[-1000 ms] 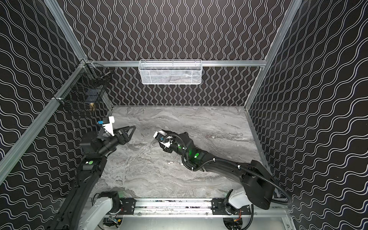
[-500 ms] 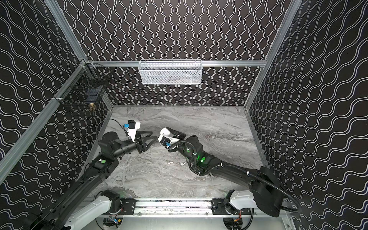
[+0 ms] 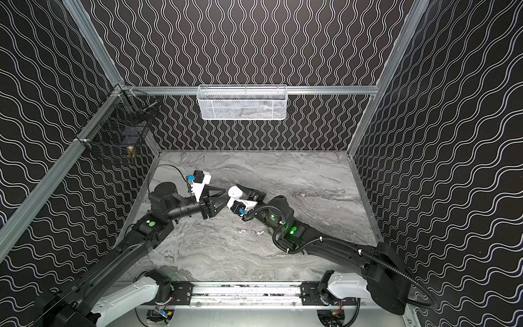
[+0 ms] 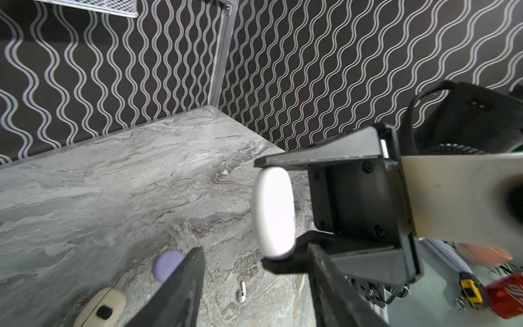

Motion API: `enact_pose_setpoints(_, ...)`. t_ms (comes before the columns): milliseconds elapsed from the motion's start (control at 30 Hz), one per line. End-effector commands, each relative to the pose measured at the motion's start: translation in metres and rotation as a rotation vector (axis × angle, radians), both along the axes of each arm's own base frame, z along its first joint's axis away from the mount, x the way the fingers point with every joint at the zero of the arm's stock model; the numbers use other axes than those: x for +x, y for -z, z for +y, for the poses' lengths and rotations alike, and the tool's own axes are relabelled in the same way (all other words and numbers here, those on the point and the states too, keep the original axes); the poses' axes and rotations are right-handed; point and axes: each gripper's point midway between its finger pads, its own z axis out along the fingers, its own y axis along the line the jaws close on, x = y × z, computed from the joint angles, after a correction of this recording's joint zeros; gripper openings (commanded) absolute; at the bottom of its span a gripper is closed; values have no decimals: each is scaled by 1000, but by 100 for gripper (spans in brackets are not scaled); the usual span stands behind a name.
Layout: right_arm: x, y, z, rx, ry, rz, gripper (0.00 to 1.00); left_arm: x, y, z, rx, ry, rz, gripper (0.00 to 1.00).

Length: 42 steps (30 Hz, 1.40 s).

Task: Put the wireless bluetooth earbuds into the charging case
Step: 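Bring the white case to the left gripper and hold it with both grippers, then push the white case lid open with the right gripper while the left holds the case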

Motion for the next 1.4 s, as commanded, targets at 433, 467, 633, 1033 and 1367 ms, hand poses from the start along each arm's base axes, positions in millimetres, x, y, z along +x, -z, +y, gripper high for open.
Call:
enact_pose_setpoints(433, -1, -21, 12, 27, -32, -117, 30, -13, 1, -22, 35, 103, -7, 30)
enact_pose_setpoints(467, 0, -22, 13, 25, -33, -120, 30, -13, 2, -23, 39, 109, -2, 27)
enact_pose_setpoints(633, -4, -25, 18, 19, -61, -135, 30, -14, 8, -30, 60, 134, 11, 26)
enact_pose_setpoints(1033, -5, -26, 15, 12, -52, -169, 29, -20, 11, -32, 78, 137, -1, 29)
enact_pose_setpoints(1367, -5, -30, 15, 1, -47, -211, 30, -21, 12, -35, 87, 151, 5, 13)
